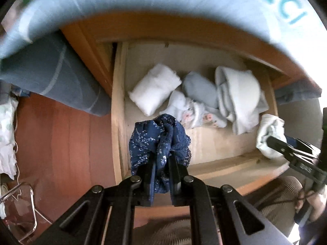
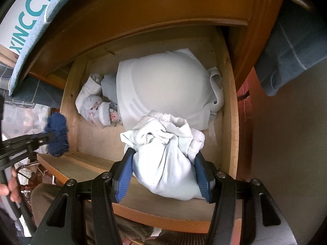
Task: Take underwear out of drawer
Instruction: 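Lift the navy sparkly item with the left tool over the white box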
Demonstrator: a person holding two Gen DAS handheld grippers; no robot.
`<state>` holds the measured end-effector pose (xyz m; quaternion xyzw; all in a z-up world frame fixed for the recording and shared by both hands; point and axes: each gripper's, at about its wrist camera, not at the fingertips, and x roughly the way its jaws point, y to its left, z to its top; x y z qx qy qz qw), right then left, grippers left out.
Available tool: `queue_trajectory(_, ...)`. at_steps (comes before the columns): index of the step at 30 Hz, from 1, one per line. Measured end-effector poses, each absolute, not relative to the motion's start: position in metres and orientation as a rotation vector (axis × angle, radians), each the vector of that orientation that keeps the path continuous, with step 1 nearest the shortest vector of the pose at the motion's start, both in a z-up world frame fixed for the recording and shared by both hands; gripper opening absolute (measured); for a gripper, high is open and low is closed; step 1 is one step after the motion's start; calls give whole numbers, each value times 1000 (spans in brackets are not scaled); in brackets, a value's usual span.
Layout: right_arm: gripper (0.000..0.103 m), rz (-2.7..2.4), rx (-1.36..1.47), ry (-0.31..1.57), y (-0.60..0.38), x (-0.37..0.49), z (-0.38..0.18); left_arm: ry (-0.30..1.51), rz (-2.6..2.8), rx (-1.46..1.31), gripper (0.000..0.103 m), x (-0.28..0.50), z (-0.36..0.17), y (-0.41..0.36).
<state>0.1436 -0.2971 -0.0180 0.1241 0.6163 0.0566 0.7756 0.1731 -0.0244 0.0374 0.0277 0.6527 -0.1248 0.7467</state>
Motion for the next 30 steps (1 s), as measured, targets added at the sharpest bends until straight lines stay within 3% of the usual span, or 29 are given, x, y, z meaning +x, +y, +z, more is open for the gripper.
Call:
queue_trajectory(17,53,108,259,1316,-298,141,-12,1100,-377,54,10,128,187,-8)
queue_trajectory(30,53,113,233,1295,-292,139,-8,808,-413,102,10,160,326,-39)
